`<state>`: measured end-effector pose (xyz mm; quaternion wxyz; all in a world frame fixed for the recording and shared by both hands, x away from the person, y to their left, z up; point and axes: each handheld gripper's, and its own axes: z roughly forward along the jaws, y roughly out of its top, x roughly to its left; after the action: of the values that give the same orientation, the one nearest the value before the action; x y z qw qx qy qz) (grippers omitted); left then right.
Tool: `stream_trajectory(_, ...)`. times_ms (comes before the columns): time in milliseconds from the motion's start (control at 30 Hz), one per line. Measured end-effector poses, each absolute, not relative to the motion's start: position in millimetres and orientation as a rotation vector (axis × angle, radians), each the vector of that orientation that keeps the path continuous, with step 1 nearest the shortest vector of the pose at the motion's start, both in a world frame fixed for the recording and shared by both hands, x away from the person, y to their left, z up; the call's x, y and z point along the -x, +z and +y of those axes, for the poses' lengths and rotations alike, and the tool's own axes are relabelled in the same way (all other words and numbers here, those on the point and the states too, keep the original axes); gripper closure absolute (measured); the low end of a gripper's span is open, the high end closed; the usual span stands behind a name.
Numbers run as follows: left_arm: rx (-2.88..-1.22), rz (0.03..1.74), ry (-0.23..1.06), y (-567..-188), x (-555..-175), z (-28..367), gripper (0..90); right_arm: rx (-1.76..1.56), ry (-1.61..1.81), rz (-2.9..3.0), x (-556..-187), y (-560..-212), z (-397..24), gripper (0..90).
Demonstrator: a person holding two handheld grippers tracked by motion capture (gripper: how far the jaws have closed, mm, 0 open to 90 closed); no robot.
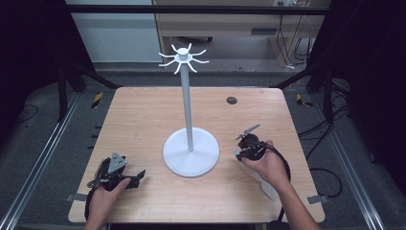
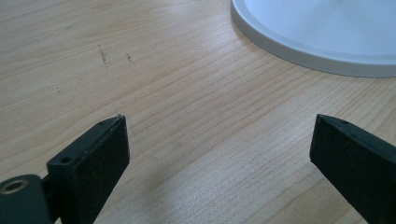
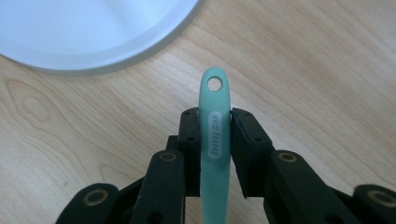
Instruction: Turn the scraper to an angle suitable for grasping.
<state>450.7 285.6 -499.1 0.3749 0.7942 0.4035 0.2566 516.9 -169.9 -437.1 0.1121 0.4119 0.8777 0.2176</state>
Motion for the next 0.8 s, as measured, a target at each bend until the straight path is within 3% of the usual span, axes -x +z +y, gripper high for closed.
stream_trajectory(800,-2.028,1.035,0.659,-498.8,-450.4,285.9,4.1,-1.193,0.794,2.46,-516.8,-399.4,-183.1,74.5)
